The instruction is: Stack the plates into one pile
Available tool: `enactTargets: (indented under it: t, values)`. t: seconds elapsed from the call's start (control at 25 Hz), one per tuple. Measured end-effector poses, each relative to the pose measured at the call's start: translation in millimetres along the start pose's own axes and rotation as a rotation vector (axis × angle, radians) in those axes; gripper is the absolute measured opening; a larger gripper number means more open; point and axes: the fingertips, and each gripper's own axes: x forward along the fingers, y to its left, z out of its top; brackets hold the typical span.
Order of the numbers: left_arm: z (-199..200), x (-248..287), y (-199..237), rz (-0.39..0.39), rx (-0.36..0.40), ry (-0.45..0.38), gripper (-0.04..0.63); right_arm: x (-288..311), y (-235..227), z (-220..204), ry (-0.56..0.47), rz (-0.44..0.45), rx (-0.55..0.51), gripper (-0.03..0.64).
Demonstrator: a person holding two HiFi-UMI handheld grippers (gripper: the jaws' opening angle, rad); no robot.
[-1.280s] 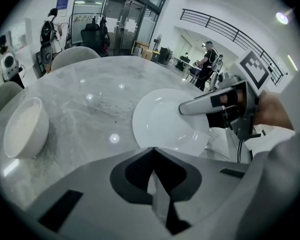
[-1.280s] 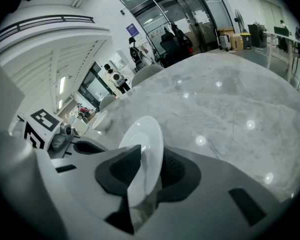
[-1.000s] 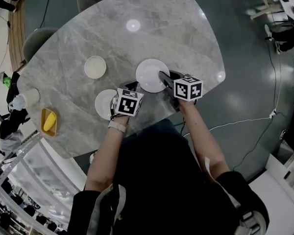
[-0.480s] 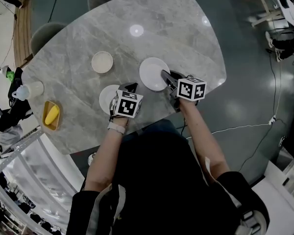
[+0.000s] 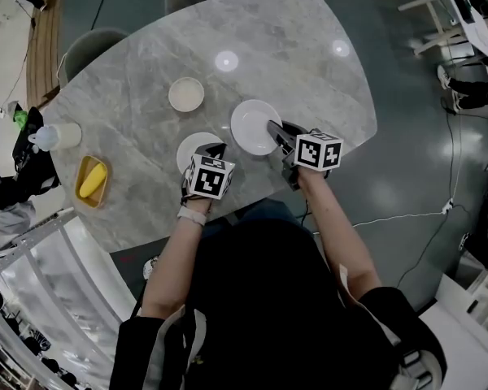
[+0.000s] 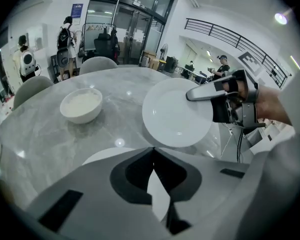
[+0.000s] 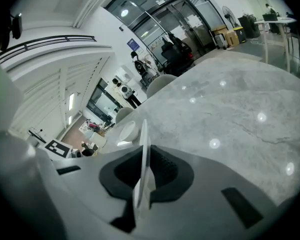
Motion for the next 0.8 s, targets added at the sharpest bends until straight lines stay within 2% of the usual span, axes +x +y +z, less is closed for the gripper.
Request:
enactTargets:
  t: [0.44,0.8]
  values:
    - [-41.4,-49.3,28.9,0.015,-0.034,-0.035,0.008,15.7,69.3,-34.6,0.012,0.025,-0.009,0.032]
    - [-79.2,-83.1,54.4,0.033,-0.054,-0.034,0.008,36.9,104.3,-67.6,0.040,0.027,0.004,0.034]
